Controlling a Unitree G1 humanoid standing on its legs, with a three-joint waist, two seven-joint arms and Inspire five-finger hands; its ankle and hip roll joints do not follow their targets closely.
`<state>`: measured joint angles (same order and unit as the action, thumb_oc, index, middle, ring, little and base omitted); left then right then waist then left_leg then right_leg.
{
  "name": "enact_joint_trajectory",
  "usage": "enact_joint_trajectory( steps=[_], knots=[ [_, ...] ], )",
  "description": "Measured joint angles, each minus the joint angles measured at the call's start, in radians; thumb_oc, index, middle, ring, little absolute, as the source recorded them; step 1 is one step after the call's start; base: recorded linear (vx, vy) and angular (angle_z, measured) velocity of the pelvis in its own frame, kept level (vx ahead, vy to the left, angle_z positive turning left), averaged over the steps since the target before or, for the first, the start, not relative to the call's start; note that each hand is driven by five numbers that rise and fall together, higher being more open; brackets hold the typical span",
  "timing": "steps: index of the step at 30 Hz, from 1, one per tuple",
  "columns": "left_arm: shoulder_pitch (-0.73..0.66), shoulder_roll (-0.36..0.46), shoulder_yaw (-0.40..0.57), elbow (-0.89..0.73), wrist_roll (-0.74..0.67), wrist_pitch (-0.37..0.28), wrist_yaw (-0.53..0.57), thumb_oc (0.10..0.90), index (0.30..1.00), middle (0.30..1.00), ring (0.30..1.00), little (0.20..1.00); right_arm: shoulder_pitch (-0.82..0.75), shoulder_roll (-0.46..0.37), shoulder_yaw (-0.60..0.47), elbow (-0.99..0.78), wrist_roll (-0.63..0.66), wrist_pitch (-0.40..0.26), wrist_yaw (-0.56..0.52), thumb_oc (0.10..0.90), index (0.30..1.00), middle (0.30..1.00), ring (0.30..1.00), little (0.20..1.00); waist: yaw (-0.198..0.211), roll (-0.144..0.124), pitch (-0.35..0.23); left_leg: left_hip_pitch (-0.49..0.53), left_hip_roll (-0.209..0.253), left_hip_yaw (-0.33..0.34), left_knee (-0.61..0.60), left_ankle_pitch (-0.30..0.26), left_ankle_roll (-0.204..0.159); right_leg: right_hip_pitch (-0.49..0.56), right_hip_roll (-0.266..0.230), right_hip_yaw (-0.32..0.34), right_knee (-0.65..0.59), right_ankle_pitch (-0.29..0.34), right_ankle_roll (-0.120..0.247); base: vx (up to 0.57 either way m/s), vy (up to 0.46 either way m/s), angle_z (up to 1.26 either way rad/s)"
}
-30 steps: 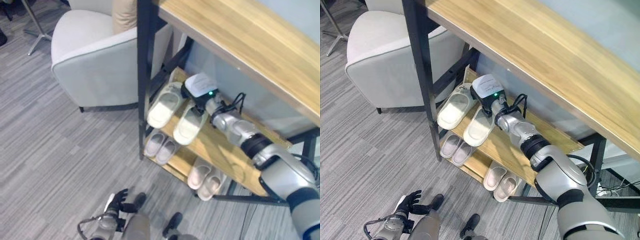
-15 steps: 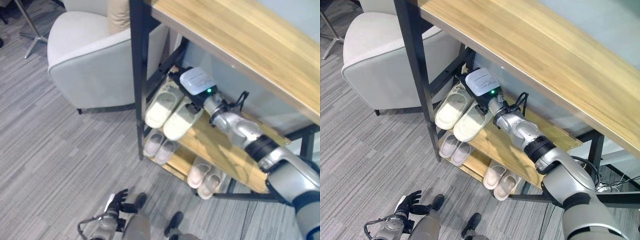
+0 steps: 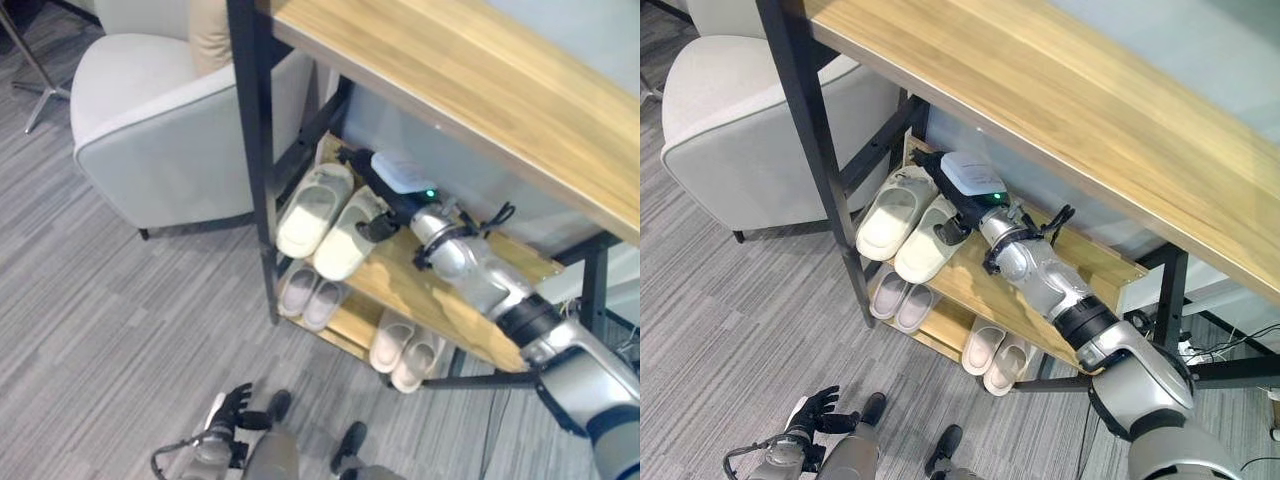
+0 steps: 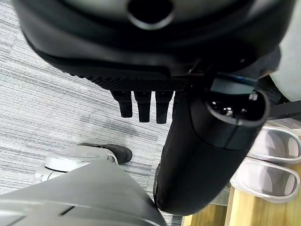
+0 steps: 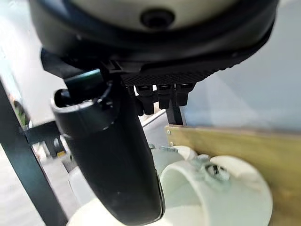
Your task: Arrange the slippers neatly on the shoe rack.
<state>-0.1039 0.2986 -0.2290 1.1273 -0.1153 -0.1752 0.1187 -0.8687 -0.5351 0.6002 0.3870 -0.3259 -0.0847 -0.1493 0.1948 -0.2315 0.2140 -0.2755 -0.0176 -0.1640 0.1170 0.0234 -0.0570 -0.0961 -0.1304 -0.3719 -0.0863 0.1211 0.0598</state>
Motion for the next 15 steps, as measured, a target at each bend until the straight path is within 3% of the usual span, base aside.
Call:
enact_joint_trajectory(
  steps=[3, 9, 15],
  knots=[
    [0.000, 0.000, 0.000, 0.000, 0.000, 0.000, -0.001, 0.800, 0.900, 0.900, 0.900, 0.900, 0.029, 0.006, -0.032, -0.021, 0.066, -0.004, 0.006, 0.800, 0.900, 0.900, 0.900, 0.900, -0.002, 0.001, 0.000, 0.001, 0.000, 0.002, 0.000, 0.000, 0.000, 0.000, 0.000, 0.002, 0.000, 0.000, 0.000, 0.00, 0.000, 0.00],
    [0.009, -0.006, 0.023, 0.001, 0.002, 0.006, -0.002, 0.800, 0.900, 0.900, 0.900, 0.900, 0.254, 0.060, -0.172, -0.203, 0.186, -0.022, 0.003, 0.800, 0.900, 0.900, 0.900, 0.900, -0.004, 0.005, -0.002, 0.008, -0.001, 0.010, 0.001, -0.001, 0.002, 0.004, -0.004, 0.008, 0.000, 0.000, 0.000, 0.00, 0.000, -0.03],
    [0.014, -0.017, 0.039, 0.004, 0.003, 0.026, -0.002, 0.800, 0.900, 0.900, 0.900, 0.900, 0.407, 0.113, -0.206, -0.260, 0.325, -0.020, 0.003, 0.800, 0.900, 0.900, 0.900, 0.900, -0.031, 0.027, -0.010, 0.007, -0.001, 0.021, 0.014, -0.012, 0.006, 0.004, -0.004, 0.020, 0.000, 0.002, -0.001, 0.01, 0.005, -0.05]
  ],
)
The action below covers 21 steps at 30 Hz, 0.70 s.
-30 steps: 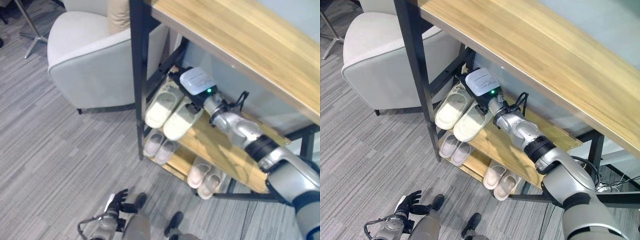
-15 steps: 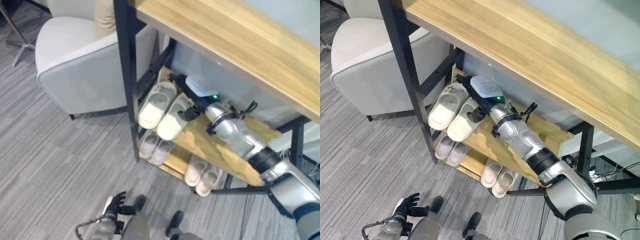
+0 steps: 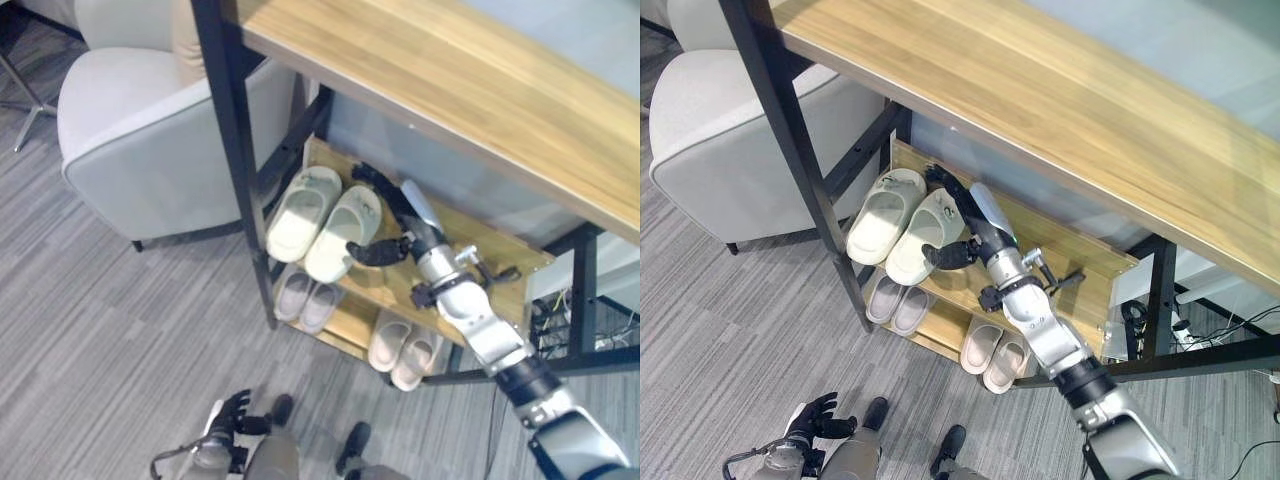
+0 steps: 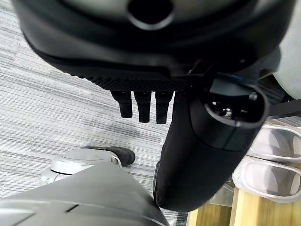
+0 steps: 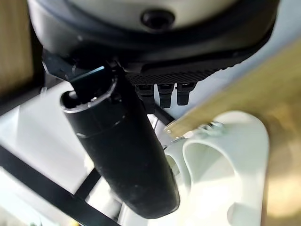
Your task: Arrange the slippers neatly on the shoe rack.
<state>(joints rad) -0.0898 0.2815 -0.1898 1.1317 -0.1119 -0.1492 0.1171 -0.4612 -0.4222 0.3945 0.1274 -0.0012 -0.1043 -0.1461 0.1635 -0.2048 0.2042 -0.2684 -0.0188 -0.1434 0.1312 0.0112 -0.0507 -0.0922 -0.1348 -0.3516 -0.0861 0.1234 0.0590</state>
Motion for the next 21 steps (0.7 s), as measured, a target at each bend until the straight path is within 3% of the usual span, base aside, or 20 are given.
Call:
enact_joint_trajectory(
  steps=[9, 17, 21],
  knots=[
    [0.011, -0.006, 0.006, -0.002, 0.000, 0.012, 0.003, 0.800, 0.900, 0.900, 0.900, 0.900, 0.107, 0.039, -0.029, 0.009, 0.050, 0.003, -0.007, 0.800, 0.900, 0.900, 0.900, 0.900, -0.022, 0.015, -0.009, 0.000, 0.001, 0.013, 0.009, -0.006, 0.003, -0.001, -0.001, 0.012, 0.000, 0.003, 0.001, 0.00, 0.003, -0.04],
    [0.018, -0.006, -0.001, -0.001, 0.001, 0.012, 0.004, 0.800, 0.900, 0.900, 0.900, 0.900, 0.108, 0.157, -0.014, 0.144, 0.284, -0.001, -0.005, 0.800, 0.900, 0.900, 0.900, 0.900, -0.021, 0.021, -0.016, 0.004, 0.000, 0.019, 0.010, -0.010, 0.005, 0.000, -0.004, 0.017, 0.000, 0.003, 0.001, 0.00, 0.002, -0.02],
    [0.018, -0.006, -0.001, -0.001, 0.001, 0.012, 0.004, 0.800, 0.900, 0.900, 0.900, 0.900, 0.108, 0.179, -0.007, 0.156, 0.324, 0.000, -0.002, 0.800, 0.900, 0.900, 0.900, 0.900, -0.020, 0.021, -0.016, 0.003, 0.000, 0.018, 0.011, -0.010, 0.005, 0.000, -0.004, 0.017, 0.000, 0.003, 0.001, 0.00, 0.000, 0.00]
  ],
)
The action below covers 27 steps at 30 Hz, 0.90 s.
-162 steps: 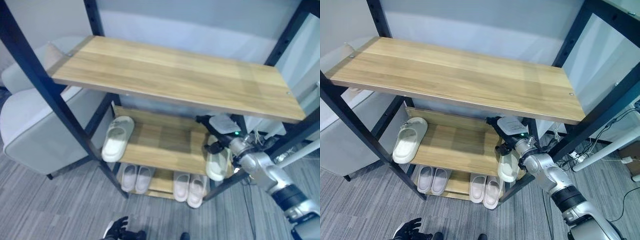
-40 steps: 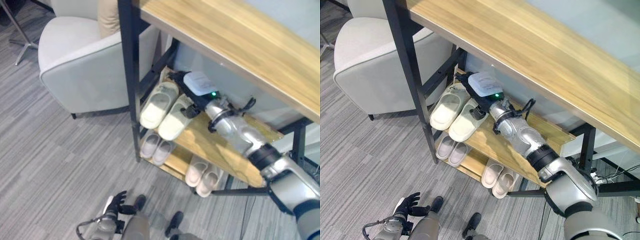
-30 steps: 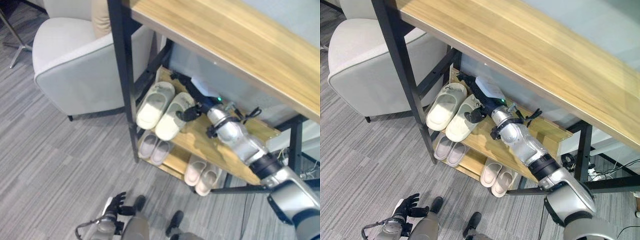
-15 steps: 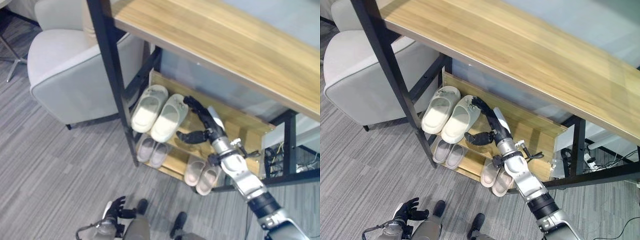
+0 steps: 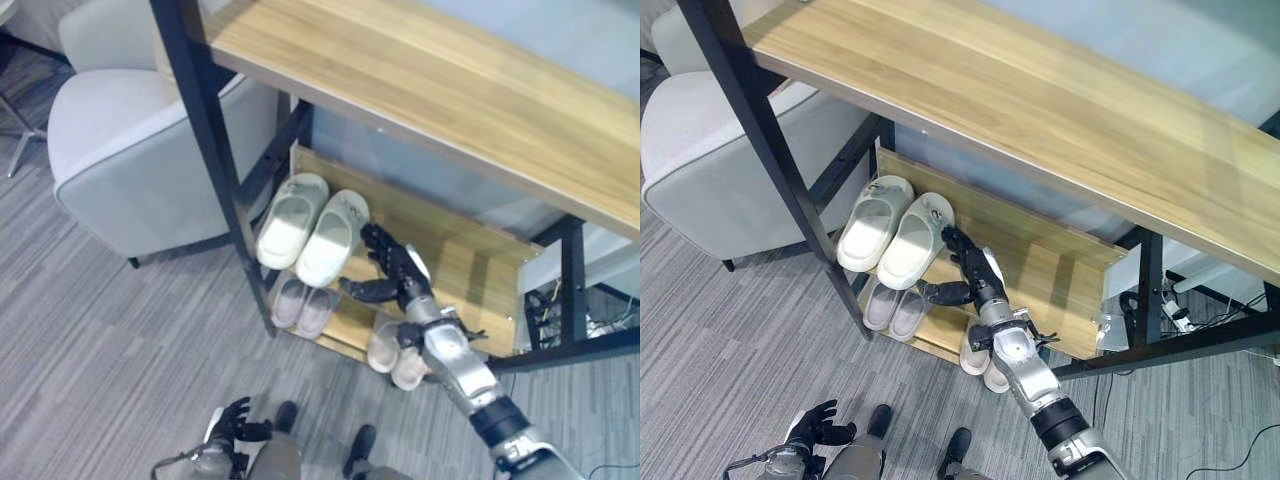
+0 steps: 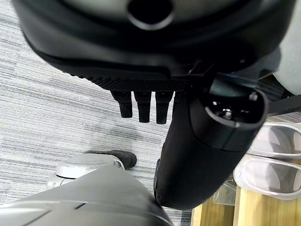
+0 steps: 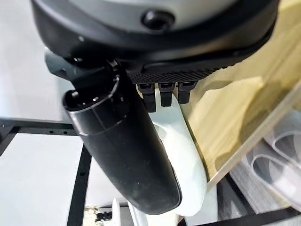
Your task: Arrange the slippers neatly on the shoe rack.
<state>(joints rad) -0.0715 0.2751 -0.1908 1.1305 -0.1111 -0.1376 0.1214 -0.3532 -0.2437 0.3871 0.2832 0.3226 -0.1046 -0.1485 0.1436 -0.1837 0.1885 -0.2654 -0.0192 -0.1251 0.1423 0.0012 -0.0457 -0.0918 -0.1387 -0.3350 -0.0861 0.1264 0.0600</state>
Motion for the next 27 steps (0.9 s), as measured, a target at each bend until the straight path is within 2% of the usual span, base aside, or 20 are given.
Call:
enact_joint_trajectory(
  steps=[16, 27],
  knots=[
    [0.013, -0.006, -0.013, 0.000, 0.000, -0.001, 0.013, 0.800, 0.900, 0.900, 0.900, 0.900, -0.078, 0.007, 0.013, 0.118, -0.008, 0.001, -0.020, 0.800, 0.900, 0.900, 0.900, 0.900, 0.004, 0.015, -0.011, -0.012, -0.001, -0.003, 0.017, -0.009, 0.003, -0.001, 0.001, -0.002, 0.000, 0.000, 0.000, 0.00, 0.000, 0.00],
    [0.022, -0.012, -0.010, 0.008, 0.000, 0.000, 0.021, 0.800, 0.900, 0.900, 0.900, 0.900, -0.083, -0.011, 0.012, 0.106, -0.008, 0.002, -0.022, 0.800, 0.900, 0.900, 0.900, 0.900, -0.001, 0.025, -0.021, -0.009, 0.001, -0.002, 0.015, -0.008, 0.003, -0.001, 0.001, -0.001, 0.000, 0.000, 0.001, 0.00, 0.000, 0.00]
  ],
)
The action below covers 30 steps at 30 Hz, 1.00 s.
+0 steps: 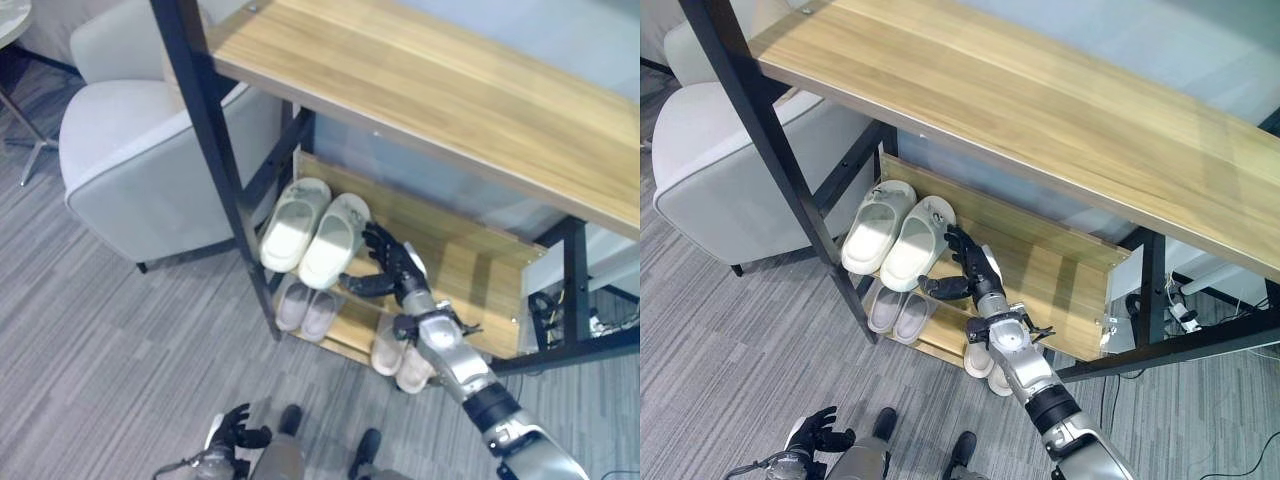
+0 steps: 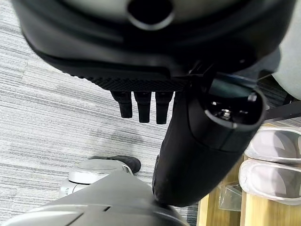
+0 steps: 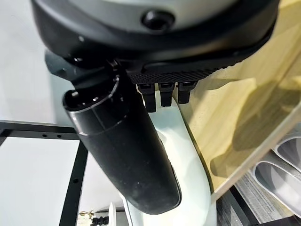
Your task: Arrange the slippers neatly on the shoe rack.
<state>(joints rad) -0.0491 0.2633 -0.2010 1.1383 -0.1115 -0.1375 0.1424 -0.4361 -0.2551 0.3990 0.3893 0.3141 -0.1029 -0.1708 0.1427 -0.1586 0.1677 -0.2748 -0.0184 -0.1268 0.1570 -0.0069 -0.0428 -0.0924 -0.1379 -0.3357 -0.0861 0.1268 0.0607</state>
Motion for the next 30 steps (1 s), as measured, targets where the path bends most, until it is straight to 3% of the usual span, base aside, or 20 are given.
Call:
enact_joint_trajectory(
  steps=[5, 9, 12, 16, 25, 30],
  knots=[
    [0.006, -0.003, 0.013, -0.001, 0.000, 0.003, -0.001, 0.800, 0.900, 0.900, 0.900, 0.900, 0.088, -0.071, -0.024, -0.170, -0.011, 0.006, 0.032, 0.800, 0.900, 0.900, 0.900, 0.900, -0.006, 0.000, -0.002, 0.012, 0.000, 0.006, -0.007, 0.005, 0.007, 0.005, -0.004, 0.003, 0.000, 0.001, 0.001, 0.00, -0.001, -0.01],
    [0.021, 0.001, 0.023, 0.000, 0.001, 0.005, -0.003, 0.800, 0.900, 0.900, 0.900, 0.900, 0.144, -0.126, -0.044, -0.280, -0.036, -0.004, 0.076, 0.800, 0.900, 0.900, 0.900, 0.900, -0.033, -0.004, -0.005, 0.035, 0.000, 0.015, -0.022, 0.002, 0.005, 0.017, -0.006, 0.015, 0.000, 0.001, 0.001, 0.00, -0.009, -0.07],
    [0.036, 0.002, 0.043, -0.001, 0.001, 0.005, -0.012, 0.800, 0.900, 0.900, 0.900, 0.900, 0.269, -0.189, -0.088, -0.386, -0.036, -0.008, 0.136, 0.800, 0.900, 0.900, 0.900, 0.900, -0.037, -0.014, -0.020, 0.043, 0.001, 0.021, -0.032, 0.003, 0.005, 0.019, -0.007, 0.021, 0.000, 0.001, 0.001, 0.00, -0.016, -0.06],
    [0.052, 0.009, 0.048, 0.000, 0.013, 0.003, -0.032, 0.800, 0.900, 0.900, 0.900, 0.900, 0.406, -0.250, -0.111, -0.433, -0.039, -0.024, 0.219, 0.800, 0.900, 0.900, 0.900, 0.900, -0.074, -0.019, -0.036, 0.058, 0.001, 0.032, -0.043, 0.004, 0.007, 0.024, -0.010, 0.028, 0.000, 0.000, 0.002, -0.01, -0.021, -0.07],
    [0.075, 0.017, 0.045, 0.000, 0.043, -0.004, -0.072, 0.800, 0.900, 0.900, 0.900, 0.900, 0.662, -0.362, -0.141, -0.452, -0.111, -0.043, 0.355, 0.800, 0.900, 0.900, 0.900, 0.900, -0.140, -0.009, -0.056, 0.104, 0.008, 0.070, -0.079, 0.011, 0.009, 0.032, -0.011, 0.059, 0.000, -0.003, 0.008, -0.02, -0.022, -0.12],
    [0.075, 0.017, 0.026, 0.002, 0.049, -0.016, -0.093, 0.800, 0.900, 0.900, 0.900, 0.900, 0.707, -0.380, -0.135, -0.326, -0.198, -0.058, 0.381, 0.800, 0.900, 0.900, 0.900, 0.900, -0.143, 0.000, -0.076, 0.128, 0.019, 0.092, -0.097, 0.014, 0.008, 0.033, -0.004, 0.081, -0.001, -0.005, 0.010, -0.02, -0.024, -0.15]
  ],
)
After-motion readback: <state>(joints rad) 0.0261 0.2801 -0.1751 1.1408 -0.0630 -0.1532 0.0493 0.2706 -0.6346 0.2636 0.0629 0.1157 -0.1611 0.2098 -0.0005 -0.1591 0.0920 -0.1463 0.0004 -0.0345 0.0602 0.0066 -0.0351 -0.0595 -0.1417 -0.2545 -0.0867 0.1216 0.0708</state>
